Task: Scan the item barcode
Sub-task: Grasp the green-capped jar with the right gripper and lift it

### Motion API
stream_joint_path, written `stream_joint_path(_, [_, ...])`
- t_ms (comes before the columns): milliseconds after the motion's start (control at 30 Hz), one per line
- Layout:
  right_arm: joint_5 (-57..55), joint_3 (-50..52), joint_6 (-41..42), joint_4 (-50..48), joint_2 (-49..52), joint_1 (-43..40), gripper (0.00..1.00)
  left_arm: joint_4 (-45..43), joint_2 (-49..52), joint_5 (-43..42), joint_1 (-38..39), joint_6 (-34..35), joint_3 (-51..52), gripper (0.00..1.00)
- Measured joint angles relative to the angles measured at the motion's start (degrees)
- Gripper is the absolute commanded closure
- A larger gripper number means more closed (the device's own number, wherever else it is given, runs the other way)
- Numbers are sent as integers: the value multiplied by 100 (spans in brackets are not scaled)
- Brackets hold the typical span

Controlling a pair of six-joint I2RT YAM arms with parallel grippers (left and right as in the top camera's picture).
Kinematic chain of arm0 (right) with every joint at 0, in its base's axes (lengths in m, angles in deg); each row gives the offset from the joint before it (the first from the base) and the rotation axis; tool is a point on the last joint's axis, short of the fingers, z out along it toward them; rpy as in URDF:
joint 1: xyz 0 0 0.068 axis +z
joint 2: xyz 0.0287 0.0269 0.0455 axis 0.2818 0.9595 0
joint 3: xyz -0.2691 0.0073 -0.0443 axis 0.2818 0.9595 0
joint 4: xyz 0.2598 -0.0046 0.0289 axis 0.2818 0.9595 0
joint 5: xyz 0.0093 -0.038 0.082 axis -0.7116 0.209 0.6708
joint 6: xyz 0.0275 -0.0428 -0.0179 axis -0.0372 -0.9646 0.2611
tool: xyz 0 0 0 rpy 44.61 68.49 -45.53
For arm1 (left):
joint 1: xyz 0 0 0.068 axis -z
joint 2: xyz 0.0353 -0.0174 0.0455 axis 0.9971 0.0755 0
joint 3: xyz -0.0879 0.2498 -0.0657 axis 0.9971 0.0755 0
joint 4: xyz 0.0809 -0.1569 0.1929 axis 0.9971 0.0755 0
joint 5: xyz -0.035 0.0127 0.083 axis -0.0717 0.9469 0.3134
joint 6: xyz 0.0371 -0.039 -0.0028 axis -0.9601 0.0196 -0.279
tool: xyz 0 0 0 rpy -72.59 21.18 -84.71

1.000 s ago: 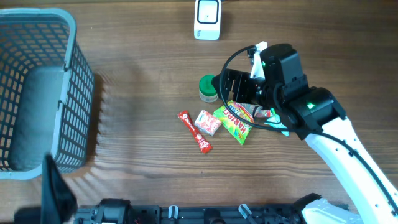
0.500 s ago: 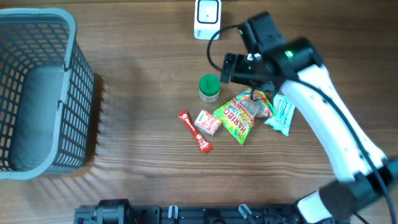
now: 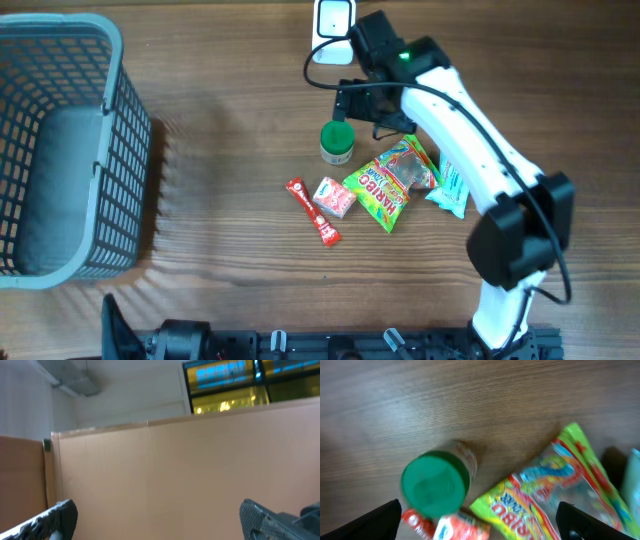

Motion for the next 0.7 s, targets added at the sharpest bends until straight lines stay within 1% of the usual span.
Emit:
stream_joint_path(100, [120, -284, -284, -48, 424, 0, 0, -50, -15, 92, 2, 39, 391, 0])
stream_joint_path(200, [271, -564, -446, -208, 426, 11, 0, -48, -13, 131, 7, 114, 1075, 0])
stream_joint_path(267, [310, -605, -490, -208, 426, 48, 0, -103, -11, 133, 7, 221, 1429, 0])
stream_joint_path(333, [330, -605, -490, -254, 459, 81, 0, -114, -11, 131, 7, 280, 1543, 0])
stream_joint_path(367, [341, -623, -490, -291, 573, 120, 1, -109, -11, 101, 7, 315, 1821, 0])
stream_joint_path(433, [365, -627, -487, -332, 850, 232, 0, -105, -11, 22, 7, 393, 2028, 0])
stream_joint_path(600, [404, -627, -400, -339, 1488, 417, 0, -90, -11, -22, 7, 474, 2138, 0])
stream_joint_path(700, [529, -627, -330, -229, 1547, 411, 1, 11, -11, -22, 7, 505, 2138, 0])
